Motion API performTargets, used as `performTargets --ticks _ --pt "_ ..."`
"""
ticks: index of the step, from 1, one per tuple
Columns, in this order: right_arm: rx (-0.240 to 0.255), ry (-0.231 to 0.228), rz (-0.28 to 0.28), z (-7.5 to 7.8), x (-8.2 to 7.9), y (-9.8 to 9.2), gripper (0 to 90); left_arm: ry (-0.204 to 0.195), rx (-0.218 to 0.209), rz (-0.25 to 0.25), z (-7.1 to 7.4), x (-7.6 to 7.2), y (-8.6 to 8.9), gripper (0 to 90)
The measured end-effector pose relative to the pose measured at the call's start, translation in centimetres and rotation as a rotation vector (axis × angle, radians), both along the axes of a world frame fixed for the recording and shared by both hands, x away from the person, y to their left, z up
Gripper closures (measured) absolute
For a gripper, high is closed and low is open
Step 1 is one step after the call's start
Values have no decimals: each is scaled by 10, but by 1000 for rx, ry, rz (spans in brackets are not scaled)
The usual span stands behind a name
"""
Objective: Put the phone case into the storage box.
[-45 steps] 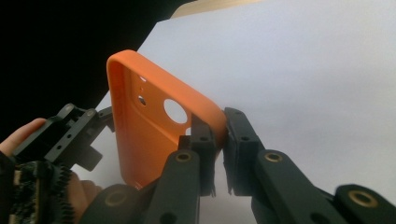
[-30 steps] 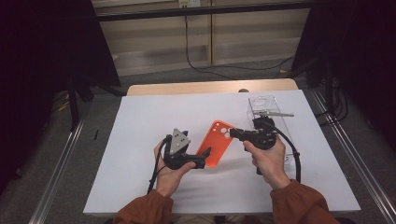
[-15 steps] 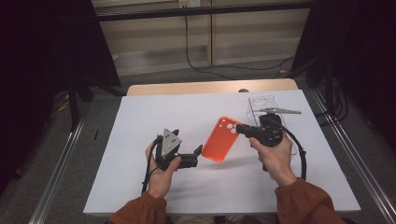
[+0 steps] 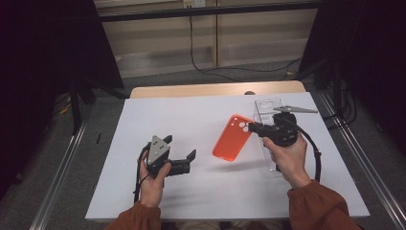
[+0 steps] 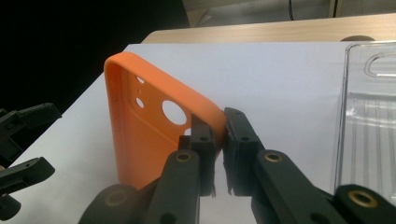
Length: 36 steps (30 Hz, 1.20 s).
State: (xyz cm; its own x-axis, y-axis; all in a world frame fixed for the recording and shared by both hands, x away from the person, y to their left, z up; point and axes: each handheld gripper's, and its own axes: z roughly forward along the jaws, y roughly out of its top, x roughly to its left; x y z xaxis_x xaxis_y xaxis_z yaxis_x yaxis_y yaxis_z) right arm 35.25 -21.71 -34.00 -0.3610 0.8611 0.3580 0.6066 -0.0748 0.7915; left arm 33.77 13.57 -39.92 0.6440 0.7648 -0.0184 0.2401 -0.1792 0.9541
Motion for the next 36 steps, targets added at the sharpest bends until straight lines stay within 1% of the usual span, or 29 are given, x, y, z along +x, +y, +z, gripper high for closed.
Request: performTargets --ticks 3,4,6,8,11,12,13,14,16,18,20,22,25,27,28,31,35,36 --pt "-9 -17 8 3 1 -2 829 -8 6 2 -1 0 7 45" --pt "-11 -24 13 3 1 -2 828 -13 -3 6 -2 -1 8 42" --pt "-13 -34 24 5 1 -3 828 -21 0 0 -3 -2 12 35" --pt "-19 -43 26 6 1 -4 828 -25 2 20 -4 -4 14 34" --pt "-23 -57 35 8 2 -6 828 -27 -11 40 -5 -6 21 33" --pt "-25 -64 38 8 2 -7 828 -27 -12 43 -5 -6 23 33" --pt "-27 -69 35 9 2 -7 828 -26 -4 43 -5 -7 26 33" --pt "-27 -72 35 10 2 -8 828 -34 0 48 -5 -7 29 33" --pt "-27 -74 38 10 3 -8 828 -30 -12 59 -6 -9 35 33" --pt "-33 -79 35 10 4 -8 828 -32 -2 68 -6 -9 42 33" --pt "-33 -81 29 10 6 -9 828 -41 14 102 -8 -12 47 33" --pt "-32 -82 25 10 9 -9 827 -39 -12 106 -9 -14 51 33" --pt "-34 -88 21 12 12 -11 828 -42 -6 95 -11 -16 54 33" --pt "-39 -92 19 13 12 -11 828 -40 -14 99 -11 -17 54 33" --pt "-43 -99 16 15 14 -14 828 -40 -21 88 -12 -18 56 33" --pt "-48 -109 10 18 15 -18 828 -48 -27 107 -13 -21 59 35" --pt "-61 -127 -1 22 17 -24 828 -41 -35 124 -15 -22 63 40" --pt "-61 -128 -5 23 17 -26 828 -43 -42 140 -16 -23 67 40"
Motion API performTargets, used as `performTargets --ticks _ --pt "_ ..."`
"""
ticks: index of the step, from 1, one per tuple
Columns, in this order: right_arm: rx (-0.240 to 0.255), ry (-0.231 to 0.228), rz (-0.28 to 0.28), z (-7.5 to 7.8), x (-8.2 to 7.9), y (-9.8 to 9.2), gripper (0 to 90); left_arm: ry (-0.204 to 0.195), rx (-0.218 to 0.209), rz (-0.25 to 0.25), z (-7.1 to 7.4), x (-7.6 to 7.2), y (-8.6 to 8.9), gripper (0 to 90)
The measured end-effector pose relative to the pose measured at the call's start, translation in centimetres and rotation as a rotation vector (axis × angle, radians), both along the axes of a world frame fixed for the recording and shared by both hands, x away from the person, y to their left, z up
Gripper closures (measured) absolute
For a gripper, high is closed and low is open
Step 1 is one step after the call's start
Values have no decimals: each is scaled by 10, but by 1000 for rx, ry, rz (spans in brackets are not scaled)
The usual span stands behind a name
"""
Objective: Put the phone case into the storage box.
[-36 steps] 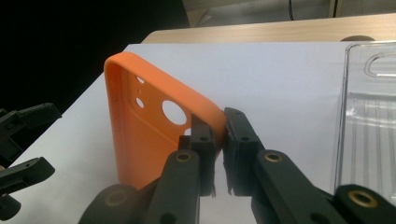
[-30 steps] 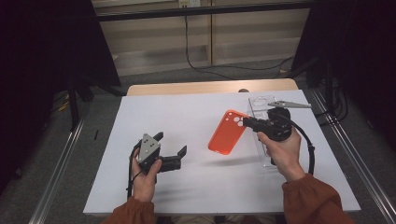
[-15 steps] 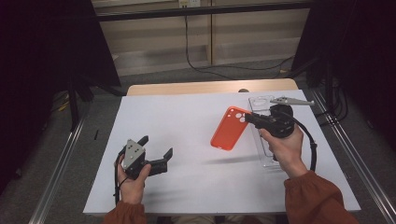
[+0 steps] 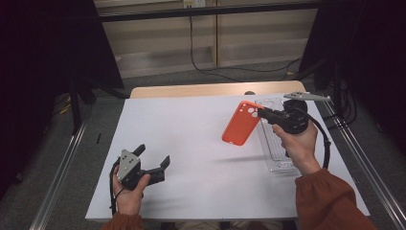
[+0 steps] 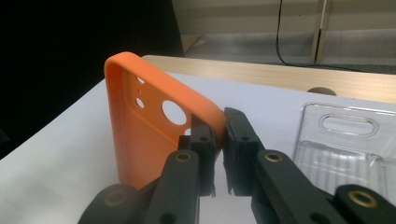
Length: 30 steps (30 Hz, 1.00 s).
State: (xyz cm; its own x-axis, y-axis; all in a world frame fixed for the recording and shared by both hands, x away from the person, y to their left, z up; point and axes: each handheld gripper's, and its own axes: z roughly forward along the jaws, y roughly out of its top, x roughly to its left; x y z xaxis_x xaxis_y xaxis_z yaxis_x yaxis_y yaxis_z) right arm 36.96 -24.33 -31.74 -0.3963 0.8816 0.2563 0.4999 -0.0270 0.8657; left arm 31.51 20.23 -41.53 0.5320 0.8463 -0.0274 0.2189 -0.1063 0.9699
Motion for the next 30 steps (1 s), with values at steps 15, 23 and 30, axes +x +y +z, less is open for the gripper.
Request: performTargets --ticks 15,23,30 --pt "-10 -69 -47 18 0 -28 827 23 3 7 -9 -7 14 38" --pt "-53 -93 -85 22 7 -40 828 19 -8 39 -10 -11 19 39" --pt "-92 -114 -115 24 17 -47 829 20 -5 46 -11 -10 20 38"
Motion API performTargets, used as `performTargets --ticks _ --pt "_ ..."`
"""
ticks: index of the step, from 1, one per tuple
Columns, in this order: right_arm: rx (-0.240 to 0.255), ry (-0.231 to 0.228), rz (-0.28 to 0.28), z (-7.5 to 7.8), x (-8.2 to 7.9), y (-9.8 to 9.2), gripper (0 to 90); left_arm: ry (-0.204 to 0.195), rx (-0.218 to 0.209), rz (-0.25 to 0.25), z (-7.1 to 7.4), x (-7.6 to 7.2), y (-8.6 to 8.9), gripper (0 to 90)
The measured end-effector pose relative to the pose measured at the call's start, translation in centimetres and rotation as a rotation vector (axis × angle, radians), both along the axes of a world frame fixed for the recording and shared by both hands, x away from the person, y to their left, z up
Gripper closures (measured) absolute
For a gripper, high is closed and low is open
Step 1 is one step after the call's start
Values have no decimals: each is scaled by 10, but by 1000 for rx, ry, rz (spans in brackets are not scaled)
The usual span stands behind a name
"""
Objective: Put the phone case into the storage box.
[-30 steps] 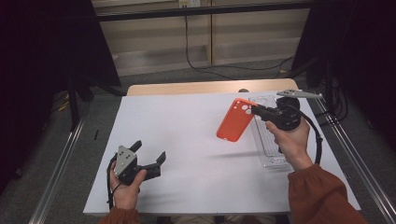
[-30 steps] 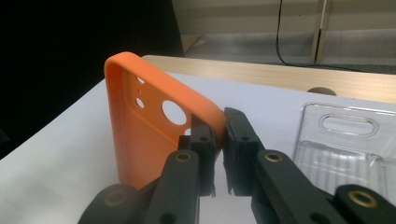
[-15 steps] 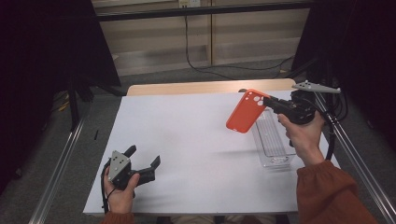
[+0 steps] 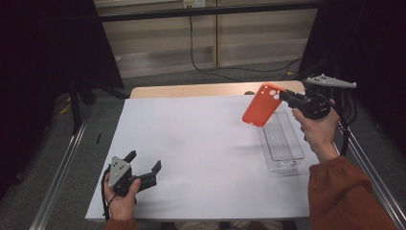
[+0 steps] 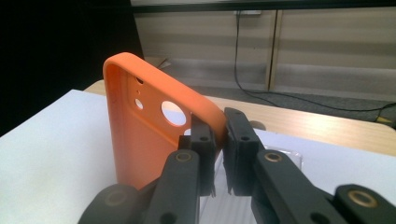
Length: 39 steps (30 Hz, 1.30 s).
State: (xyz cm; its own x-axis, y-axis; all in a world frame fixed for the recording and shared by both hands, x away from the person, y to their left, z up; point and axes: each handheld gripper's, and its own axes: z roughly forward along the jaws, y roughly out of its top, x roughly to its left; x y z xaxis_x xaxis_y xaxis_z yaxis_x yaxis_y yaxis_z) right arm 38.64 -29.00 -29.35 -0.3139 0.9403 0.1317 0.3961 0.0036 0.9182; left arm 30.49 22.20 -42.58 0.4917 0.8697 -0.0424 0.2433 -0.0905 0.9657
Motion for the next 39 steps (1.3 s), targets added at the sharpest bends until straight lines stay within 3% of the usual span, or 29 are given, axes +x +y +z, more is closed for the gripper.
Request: performTargets --ticks 3,9,17,26,29,39 --pt "-11 -8 -4 2 2 -1 829 -3 -1 0 0 0 0 39" --pt "-78 -32 -31 5 9 -4 830 -4 -12 6 0 0 1 38" --pt "-115 -49 -68 7 15 -14 830 2 -6 4 0 1 1 38" --pt "-164 -47 -104 9 29 -22 831 1 -14 5 0 2 1 38" --pt "-184 -38 -111 8 35 -24 830 8 -36 0 0 2 2 39" --pt "-242 -22 -128 -2 54 -25 830 4 -25 5 0 2 2 39"
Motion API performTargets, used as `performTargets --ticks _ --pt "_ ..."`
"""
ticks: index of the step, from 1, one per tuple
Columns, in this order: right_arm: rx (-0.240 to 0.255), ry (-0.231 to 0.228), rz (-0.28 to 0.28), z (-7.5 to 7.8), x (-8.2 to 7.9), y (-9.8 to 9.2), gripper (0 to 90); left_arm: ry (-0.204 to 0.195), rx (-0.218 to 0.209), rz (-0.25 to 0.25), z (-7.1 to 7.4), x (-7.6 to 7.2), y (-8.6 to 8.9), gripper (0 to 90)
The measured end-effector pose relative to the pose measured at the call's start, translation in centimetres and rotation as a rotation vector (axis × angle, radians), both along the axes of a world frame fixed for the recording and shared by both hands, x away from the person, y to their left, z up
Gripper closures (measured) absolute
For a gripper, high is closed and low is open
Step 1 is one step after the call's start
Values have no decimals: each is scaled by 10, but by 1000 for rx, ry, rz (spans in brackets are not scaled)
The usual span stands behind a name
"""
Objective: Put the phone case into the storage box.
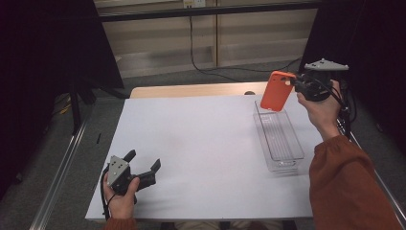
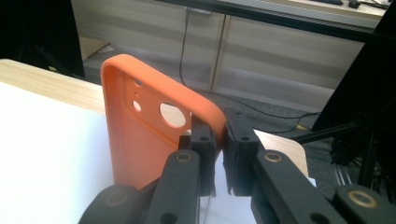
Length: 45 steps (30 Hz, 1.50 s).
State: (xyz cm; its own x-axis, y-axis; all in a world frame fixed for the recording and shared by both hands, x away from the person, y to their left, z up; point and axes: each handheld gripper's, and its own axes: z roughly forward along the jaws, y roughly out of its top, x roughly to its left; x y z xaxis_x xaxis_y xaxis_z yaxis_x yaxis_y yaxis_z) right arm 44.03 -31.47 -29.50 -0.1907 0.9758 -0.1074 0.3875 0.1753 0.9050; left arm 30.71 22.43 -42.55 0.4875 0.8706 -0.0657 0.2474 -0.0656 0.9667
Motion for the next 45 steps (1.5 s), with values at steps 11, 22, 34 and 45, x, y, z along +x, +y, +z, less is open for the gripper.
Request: performTargets --ticks 11,22,34,45 --pt "-59 3 14 -12 16 9 831 -3 4 -2 0 -1 0 38" --pt "-96 18 8 -27 28 10 831 3 2 -2 -1 0 0 38" --pt "-113 41 -9 -44 36 12 831 2 7 -9 -1 -1 0 39" --pt "-123 57 -18 -63 40 13 831 10 17 -17 -2 -1 -2 39"
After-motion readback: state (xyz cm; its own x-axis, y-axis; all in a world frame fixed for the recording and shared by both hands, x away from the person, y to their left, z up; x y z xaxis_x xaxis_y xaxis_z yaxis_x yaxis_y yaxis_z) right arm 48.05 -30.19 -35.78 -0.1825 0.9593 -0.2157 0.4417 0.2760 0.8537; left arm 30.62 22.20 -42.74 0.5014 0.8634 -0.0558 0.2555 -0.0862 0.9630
